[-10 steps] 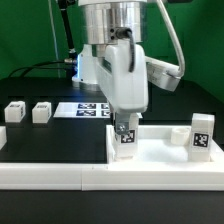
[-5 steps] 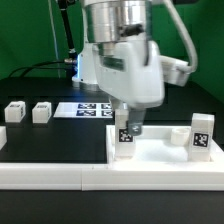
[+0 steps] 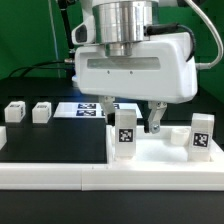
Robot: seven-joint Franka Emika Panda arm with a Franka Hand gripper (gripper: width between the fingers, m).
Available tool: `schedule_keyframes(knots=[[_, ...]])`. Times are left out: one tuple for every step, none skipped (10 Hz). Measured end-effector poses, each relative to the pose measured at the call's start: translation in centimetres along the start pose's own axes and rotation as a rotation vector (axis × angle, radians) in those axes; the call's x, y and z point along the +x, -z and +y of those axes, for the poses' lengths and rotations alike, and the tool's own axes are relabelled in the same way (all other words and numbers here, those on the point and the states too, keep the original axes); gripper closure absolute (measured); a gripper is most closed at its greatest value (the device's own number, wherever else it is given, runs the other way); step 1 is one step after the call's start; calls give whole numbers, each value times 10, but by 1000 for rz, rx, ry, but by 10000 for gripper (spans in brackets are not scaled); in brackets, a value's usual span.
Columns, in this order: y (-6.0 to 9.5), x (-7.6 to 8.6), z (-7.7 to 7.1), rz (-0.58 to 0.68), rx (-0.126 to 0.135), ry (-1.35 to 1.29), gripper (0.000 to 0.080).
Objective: Assemble square table
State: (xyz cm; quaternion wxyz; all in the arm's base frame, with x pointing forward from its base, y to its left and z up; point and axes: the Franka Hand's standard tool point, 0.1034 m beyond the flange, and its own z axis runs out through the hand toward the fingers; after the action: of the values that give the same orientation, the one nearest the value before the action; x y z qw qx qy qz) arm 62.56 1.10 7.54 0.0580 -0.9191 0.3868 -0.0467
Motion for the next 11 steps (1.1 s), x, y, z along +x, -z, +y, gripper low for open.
schedule_keyframes(knots=[[1, 5, 3, 3, 1, 197, 151], [2, 7, 5, 3, 1, 373, 151], [2, 7, 5, 0, 0, 500, 151], [2, 7, 6, 1, -1, 512, 151], [2, 8, 7, 2, -6, 574, 151], [2, 8, 7, 2, -6, 542, 273], [2, 8, 7, 2, -6, 541, 411], [2, 8, 7, 2, -6, 508, 511], [2, 8, 7, 2, -6, 434, 511], [2, 9, 8, 3, -7, 352, 511], [2, 10, 9, -2, -9, 222, 511]])
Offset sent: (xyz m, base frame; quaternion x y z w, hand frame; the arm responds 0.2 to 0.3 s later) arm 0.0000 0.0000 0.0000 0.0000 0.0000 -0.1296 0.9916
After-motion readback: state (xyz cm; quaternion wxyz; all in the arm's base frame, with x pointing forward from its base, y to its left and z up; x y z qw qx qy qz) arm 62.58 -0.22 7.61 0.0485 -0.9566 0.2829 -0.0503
